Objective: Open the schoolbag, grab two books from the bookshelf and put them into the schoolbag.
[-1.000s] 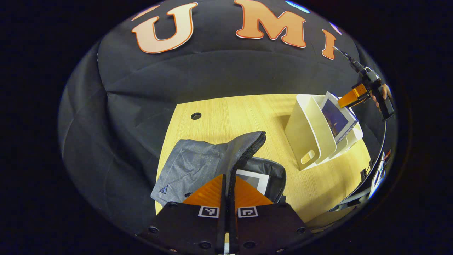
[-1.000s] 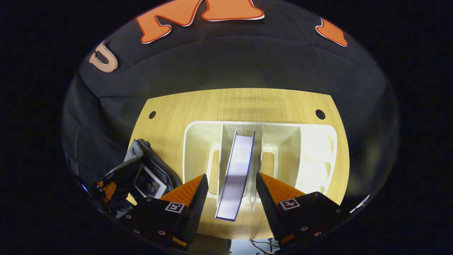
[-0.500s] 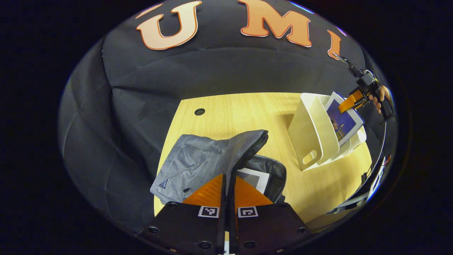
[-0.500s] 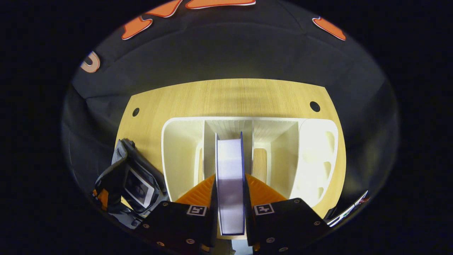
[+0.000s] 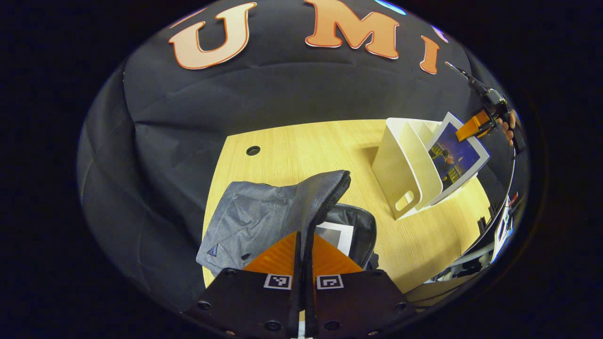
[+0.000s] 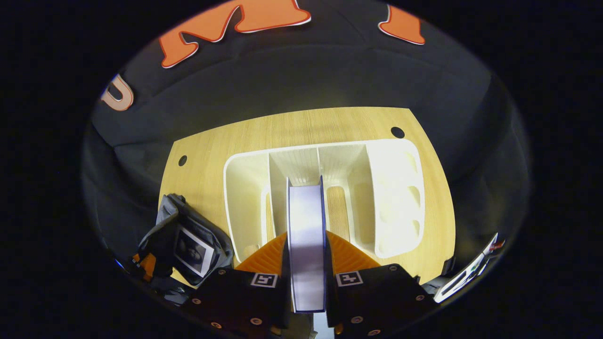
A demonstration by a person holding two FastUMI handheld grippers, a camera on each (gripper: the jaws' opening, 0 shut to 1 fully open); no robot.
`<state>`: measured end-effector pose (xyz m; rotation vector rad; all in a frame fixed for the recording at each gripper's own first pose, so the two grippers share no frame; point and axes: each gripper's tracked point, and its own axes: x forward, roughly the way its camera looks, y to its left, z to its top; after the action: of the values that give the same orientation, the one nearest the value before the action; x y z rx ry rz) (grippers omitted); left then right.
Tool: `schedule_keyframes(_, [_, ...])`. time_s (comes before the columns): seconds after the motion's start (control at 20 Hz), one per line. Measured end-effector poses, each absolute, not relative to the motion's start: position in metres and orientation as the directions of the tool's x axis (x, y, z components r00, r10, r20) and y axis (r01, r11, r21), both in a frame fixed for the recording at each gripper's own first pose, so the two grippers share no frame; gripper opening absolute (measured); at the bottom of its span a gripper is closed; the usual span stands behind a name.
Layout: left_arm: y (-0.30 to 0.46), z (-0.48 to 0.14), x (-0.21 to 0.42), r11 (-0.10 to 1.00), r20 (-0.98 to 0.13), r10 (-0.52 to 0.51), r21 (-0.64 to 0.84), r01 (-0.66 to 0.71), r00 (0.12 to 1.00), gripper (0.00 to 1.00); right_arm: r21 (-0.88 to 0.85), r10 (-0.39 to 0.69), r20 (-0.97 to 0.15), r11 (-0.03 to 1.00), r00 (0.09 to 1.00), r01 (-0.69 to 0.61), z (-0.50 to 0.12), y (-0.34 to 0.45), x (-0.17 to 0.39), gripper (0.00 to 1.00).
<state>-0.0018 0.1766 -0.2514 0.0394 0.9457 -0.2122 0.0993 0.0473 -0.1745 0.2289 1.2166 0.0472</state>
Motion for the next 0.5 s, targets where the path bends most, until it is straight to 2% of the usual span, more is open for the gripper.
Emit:
schedule_keyframes(0.05, [0.177, -0.251, -0.002, 0.974, -0.806, -0.178, -0.063, 0.218, 0.565, 0.05, 0.198, 0.152, -0.923, 0.975, 0.353, 0.099, -0.172, 0.047, 0.091, 0.31])
schedule_keyframes(0.3, [0.179, -0.252, -0.003, 0.948, -0.800, -0.246, -0.082, 0.307, 0.547, 0.05, 0.203, 0.121, -0.922, 0.960, 0.367, 0.194, -0.158, 0.050, 0.045, 0.31])
schedule_keyframes(0.35, [0.179, -0.253, -0.004, 0.941, -0.799, -0.261, -0.086, 0.327, 0.541, 0.09, 0.212, 0.120, -0.922, 0.952, 0.368, 0.219, -0.155, 0.051, 0.034, 0.30])
schedule_keyframes(0.4, [0.179, -0.253, -0.002, 0.935, -0.797, -0.273, -0.089, 0.343, 0.538, 0.05, 0.221, 0.121, -0.921, 0.945, 0.370, 0.242, -0.153, 0.052, 0.024, 0.30])
schedule_keyframes(0.5, [0.179, -0.254, -0.003, 0.922, -0.795, -0.298, -0.097, 0.374, 0.528, 0.05, 0.232, 0.114, -0.921, 0.929, 0.372, 0.289, -0.150, 0.051, 0.004, 0.30])
